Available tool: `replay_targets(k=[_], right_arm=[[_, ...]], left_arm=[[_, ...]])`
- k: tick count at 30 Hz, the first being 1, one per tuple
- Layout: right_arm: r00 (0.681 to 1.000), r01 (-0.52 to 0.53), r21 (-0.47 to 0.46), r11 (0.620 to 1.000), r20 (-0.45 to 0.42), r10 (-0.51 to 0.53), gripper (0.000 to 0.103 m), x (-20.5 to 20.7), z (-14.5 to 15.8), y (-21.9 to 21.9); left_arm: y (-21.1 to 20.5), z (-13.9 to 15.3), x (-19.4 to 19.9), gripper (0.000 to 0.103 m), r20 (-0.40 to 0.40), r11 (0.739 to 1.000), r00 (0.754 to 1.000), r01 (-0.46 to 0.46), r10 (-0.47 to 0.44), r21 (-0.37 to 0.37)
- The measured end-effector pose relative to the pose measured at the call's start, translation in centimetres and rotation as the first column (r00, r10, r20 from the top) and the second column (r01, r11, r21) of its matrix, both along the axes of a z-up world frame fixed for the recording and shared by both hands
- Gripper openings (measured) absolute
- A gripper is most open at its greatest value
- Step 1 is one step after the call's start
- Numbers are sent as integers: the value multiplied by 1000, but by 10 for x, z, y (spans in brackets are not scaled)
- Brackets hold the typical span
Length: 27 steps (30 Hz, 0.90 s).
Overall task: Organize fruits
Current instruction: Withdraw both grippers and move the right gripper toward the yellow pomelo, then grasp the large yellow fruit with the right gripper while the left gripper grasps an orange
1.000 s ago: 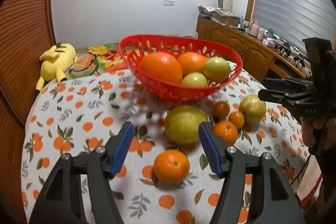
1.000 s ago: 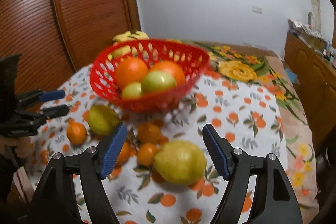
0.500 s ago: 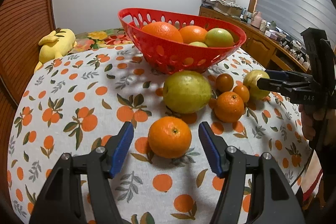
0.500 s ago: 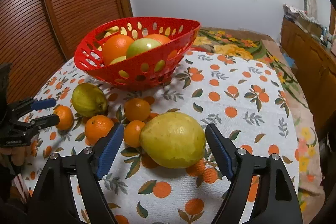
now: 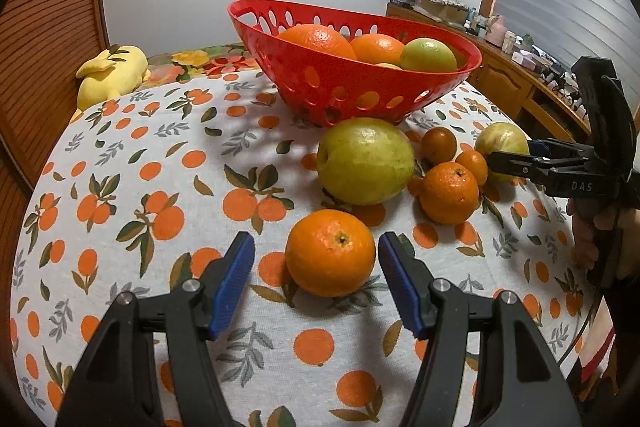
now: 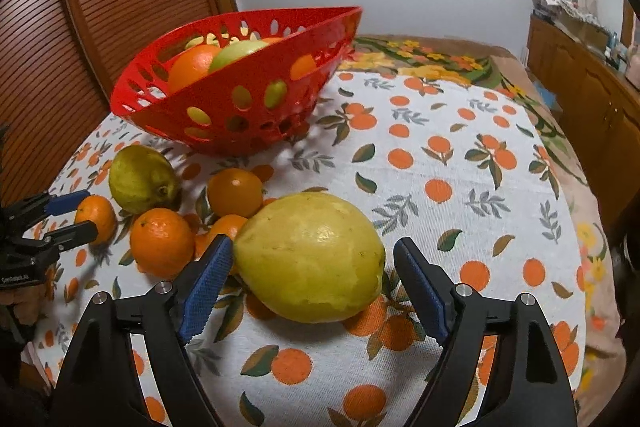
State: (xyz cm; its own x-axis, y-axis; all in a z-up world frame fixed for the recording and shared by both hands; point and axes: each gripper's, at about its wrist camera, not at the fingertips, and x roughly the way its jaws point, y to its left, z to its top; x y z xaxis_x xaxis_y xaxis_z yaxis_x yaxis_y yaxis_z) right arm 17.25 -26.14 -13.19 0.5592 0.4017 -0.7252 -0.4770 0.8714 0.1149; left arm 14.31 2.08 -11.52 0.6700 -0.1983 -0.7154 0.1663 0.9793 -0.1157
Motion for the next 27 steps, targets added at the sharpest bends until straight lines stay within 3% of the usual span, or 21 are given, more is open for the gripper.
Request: replay_targets(k=[5,8,27], right_arm=[[1000,-8,28,1000,-19,8,83,0,-2,-3],[999,-23,47,999,-27,24,74,-1,-2,-2],[999,17,101,995,28,-20,73,-54,5,-10]], left_arm=[[1,-2,2,64,-8,1000,1000,-2,2,-5],[1,-2,2,64,-9,1000,1000,-1,1,-4],[0,-5,5,65,-19,1000,1000,8,-8,8]])
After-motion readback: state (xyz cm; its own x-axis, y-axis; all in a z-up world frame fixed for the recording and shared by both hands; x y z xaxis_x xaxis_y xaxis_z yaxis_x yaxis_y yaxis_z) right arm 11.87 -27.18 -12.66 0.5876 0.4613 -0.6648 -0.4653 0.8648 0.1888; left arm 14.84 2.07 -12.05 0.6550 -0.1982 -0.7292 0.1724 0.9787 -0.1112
